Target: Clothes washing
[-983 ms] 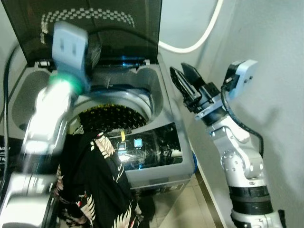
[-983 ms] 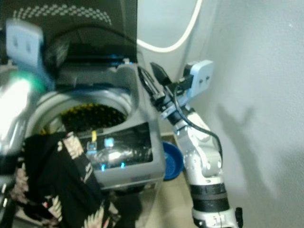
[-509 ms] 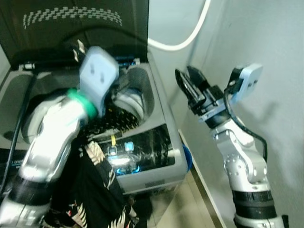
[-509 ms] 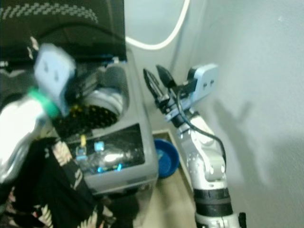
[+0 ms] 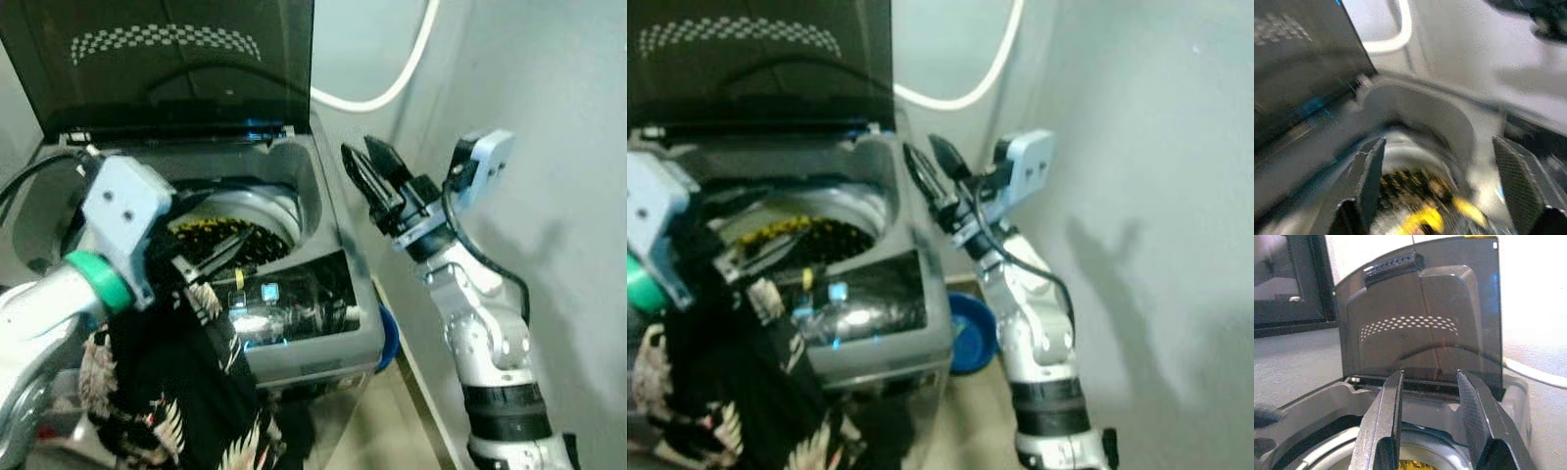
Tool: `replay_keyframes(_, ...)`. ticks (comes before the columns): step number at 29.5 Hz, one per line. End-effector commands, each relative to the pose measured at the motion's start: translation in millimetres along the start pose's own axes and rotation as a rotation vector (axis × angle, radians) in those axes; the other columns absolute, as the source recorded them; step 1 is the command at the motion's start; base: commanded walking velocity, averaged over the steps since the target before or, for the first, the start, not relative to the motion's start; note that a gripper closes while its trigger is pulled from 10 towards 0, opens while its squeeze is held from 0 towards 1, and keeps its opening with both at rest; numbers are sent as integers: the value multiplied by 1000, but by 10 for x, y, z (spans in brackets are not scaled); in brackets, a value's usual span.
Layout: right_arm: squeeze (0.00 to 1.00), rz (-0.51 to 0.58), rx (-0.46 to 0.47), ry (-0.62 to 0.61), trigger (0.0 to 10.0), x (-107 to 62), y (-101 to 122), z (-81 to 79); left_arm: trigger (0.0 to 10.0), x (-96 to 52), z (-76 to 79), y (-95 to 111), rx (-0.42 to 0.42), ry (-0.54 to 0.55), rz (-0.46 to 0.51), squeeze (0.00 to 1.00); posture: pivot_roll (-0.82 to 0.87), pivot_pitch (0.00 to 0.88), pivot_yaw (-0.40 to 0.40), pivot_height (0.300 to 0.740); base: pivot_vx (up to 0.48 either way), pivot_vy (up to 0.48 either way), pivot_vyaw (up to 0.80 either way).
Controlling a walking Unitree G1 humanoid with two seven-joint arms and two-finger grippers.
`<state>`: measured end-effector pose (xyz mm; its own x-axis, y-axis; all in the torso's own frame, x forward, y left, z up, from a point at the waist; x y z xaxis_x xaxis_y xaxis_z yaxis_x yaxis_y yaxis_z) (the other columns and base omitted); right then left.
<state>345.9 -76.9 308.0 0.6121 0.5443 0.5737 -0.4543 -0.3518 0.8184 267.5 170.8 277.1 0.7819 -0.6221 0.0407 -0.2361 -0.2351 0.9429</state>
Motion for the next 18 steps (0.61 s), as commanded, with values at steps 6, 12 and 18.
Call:
replay_keyframes(6, 0, 3, 10, 14, 10000, 7, -33, -21, 10000, -337, 140, -180, -124, -100, -126, 345, 136, 90, 8, 740, 0, 0, 0)
replay_keyframes(12, 0, 2, 10, 13, 10000, 4, -41, -17, 10000, -461, 231, -415, -187, -120, -239, 35, 136, 90, 8, 740, 0, 0, 0)
replay_keyframes(18, 0, 2, 6, 6, 10000, -9, -40, -2, 10000, -604, 268, -642, -263, -105, -326, 39, 129, 92, 11, 740, 0, 0, 0)
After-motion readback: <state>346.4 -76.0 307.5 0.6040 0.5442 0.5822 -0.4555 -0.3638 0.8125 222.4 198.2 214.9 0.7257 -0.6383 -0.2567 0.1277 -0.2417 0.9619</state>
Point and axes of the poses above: a point about 5 cm out from each wrist's last joint towards the gripper, its own x axis pointing out of the wrist towards the gripper, its own y axis along the axis of the wrist's last joint, z = x × y, the point moved 4 cm from there along x, pointing out of the wrist towards the gripper, and after that the axes turned 3 degrees about -x, right-handed, at the moved point
